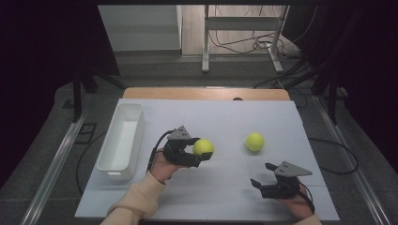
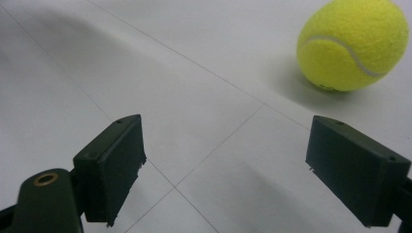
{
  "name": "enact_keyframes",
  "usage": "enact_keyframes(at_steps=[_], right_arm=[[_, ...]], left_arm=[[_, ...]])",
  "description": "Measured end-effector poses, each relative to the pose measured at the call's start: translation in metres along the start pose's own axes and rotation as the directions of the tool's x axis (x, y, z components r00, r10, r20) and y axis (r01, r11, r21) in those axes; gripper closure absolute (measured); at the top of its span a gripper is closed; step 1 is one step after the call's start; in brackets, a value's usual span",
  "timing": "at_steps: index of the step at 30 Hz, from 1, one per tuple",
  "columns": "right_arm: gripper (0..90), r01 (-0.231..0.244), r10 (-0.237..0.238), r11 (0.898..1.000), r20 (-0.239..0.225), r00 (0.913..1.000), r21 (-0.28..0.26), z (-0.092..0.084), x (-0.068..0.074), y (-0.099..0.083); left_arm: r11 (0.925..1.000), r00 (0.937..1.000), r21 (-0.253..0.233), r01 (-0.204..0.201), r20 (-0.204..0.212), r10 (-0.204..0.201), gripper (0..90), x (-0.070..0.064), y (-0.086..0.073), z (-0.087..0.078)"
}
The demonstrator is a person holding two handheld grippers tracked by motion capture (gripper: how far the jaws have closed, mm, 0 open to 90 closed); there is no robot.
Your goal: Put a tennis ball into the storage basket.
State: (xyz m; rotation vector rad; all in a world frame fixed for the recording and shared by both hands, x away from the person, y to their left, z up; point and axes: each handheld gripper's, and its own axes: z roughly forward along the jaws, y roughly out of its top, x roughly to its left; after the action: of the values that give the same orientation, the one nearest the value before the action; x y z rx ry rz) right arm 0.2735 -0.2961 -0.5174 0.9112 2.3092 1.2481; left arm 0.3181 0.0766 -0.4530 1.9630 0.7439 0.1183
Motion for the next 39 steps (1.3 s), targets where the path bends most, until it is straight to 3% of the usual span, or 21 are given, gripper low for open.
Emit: enact_keyframes(at_steps=[17,39], right_arm=[[14.3,0.002,-0.002,1.0,0.0,1.0,0.002,0.0,0.0,0.0],[14.3,0.002,-0.002,1.0,0.003,1.0,0.006,0.0,0.0,0.0]], left_arm=[[0.9997,0.9996,-0.009,0.024,-0.017,-0.025,25.7,0.012,0.0,-0.014],[0.9975,0.9968,-0.057,0.043,-0.065,-0.047,25.7,0.023,0.003,-0.038]])
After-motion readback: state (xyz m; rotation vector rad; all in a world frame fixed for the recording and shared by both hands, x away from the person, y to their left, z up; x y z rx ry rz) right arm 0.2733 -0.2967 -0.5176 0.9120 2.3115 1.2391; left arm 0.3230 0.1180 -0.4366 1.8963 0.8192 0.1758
